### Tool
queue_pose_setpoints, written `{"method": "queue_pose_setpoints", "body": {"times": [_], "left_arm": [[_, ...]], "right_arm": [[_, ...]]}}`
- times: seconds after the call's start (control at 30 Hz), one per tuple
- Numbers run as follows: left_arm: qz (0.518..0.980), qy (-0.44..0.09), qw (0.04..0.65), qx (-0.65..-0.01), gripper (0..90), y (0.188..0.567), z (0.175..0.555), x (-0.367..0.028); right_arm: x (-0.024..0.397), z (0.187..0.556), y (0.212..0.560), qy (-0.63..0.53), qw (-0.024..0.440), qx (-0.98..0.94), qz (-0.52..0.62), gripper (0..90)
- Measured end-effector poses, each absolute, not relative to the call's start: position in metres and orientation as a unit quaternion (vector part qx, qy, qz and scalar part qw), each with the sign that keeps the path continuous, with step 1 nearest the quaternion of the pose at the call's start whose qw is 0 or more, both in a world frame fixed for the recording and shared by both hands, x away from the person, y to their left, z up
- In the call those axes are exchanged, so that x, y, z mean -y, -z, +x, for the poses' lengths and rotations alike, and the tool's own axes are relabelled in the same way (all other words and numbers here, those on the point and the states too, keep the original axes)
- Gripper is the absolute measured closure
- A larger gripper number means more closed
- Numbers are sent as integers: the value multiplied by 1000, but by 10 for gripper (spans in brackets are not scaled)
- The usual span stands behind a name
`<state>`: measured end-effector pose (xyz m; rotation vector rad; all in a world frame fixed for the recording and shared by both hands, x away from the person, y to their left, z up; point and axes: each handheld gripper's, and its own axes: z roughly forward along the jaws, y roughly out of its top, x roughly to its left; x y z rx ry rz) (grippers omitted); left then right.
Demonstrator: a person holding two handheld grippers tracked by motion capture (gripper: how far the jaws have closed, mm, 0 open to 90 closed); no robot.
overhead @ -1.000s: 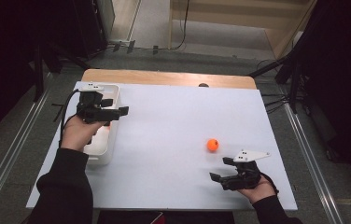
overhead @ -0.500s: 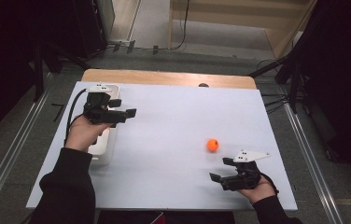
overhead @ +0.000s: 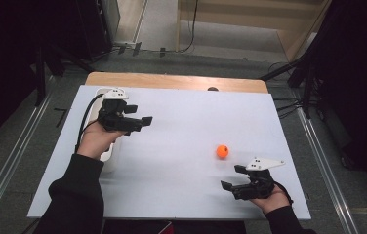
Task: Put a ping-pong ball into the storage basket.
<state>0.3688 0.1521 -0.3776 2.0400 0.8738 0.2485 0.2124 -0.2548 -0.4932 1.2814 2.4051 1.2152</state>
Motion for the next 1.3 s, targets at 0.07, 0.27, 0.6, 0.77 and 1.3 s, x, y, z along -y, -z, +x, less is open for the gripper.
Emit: {"method": "queue_pose_setpoints", "body": {"times": [0.07, 0.27, 0.6, 0.77, 1.3], "left_arm": [[822, -100, 439, -348, 243, 377, 368, -149], [822, -97, 446, -340, 243, 376, 367, -139], [825, -86, 451, -329, 243, 377, 364, -124], [824, -80, 454, -329, 245, 377, 364, -120], [821, -93, 458, -328, 245, 381, 360, -107]], "right_arm": [[255, 212, 493, -406, 78, -803, 429, 149], [257, 210, 493, -406, 80, -802, 431, 149], [258, 207, 494, -405, 80, -800, 435, 149], [259, 206, 494, -404, 82, -798, 439, 149], [260, 204, 494, -403, 83, -798, 440, 149]]}}
